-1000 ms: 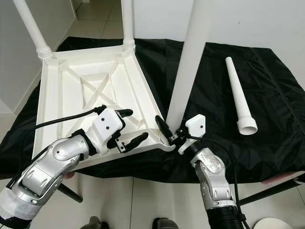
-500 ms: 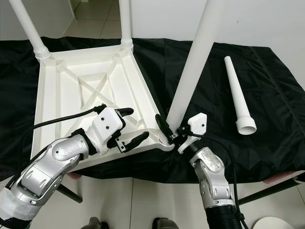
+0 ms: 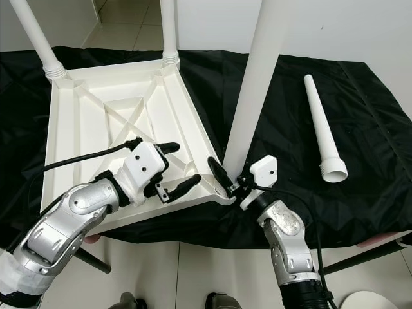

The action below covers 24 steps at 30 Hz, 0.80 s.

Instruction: Building children table

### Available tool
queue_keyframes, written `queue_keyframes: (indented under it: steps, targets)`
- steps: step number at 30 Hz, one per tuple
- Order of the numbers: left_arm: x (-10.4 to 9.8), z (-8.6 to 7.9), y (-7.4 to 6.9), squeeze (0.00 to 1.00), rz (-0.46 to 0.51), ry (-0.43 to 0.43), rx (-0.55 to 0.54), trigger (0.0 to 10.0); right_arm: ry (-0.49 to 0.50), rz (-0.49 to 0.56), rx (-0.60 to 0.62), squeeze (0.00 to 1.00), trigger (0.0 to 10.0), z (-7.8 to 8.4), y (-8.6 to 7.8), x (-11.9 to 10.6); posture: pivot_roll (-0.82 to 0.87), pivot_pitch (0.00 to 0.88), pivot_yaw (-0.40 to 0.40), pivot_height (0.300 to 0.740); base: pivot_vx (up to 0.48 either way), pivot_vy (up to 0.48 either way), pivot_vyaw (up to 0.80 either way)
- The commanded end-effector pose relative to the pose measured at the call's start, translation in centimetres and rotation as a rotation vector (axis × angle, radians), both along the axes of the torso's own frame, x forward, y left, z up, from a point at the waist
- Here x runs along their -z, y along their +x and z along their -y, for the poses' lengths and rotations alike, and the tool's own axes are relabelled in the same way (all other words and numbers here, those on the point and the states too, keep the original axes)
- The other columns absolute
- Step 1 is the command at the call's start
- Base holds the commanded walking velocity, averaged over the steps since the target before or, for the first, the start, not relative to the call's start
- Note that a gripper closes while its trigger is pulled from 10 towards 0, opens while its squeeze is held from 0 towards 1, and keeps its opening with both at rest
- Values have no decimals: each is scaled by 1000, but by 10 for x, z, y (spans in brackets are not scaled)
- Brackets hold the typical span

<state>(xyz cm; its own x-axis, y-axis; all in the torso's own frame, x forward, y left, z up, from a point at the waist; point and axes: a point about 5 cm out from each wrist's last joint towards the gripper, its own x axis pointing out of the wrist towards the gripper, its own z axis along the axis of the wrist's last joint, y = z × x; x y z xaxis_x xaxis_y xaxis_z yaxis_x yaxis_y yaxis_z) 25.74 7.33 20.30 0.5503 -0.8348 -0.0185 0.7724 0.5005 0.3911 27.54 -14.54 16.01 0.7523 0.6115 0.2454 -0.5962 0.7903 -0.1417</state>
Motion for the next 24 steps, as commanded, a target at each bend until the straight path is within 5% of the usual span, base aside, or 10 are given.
queue_keyframes:
  steps: [1,3,4,6,7,16,17,24]
  targets:
    - [-2,1,-6,0,-10,21,88,10000,-19,-53,-40,0,10000,-4,-1,7,-26,117,6,740,0,0,0]
    - [-2,1,-8,0,-43,6,117,10000,-14,-46,-68,0,10000,-3,-1,-1,-27,115,5,740,0,0,0]
    - [-4,1,-11,612,-68,-12,144,10000,-12,-42,-96,0,10000,0,0,-9,-29,111,0,740,0,0,0]
    - [-5,2,-13,612,-83,-24,162,10000,-12,-39,-115,0,10000,2,0,-14,-30,111,-2,740,0,0,0]
    - [-8,2,-14,1000,-102,-41,182,10000,-27,-37,-146,0,10000,4,0,-20,-30,110,-3,740,0,0,0]
    - [-23,3,-21,1000,-122,-105,265,10000,-134,-49,-291,0,10000,11,0,-38,-30,94,-12,740,0,0,0]
    - [-28,3,-18,20,-120,-123,255,10000,-171,-61,-339,0,10000,12,-2,-39,-28,89,-14,740,0,0,0]
    - [-48,4,-11,0,-135,-214,249,10000,-281,-82,-466,0,10000,12,-5,-44,-28,80,-12,740,0,0,0]
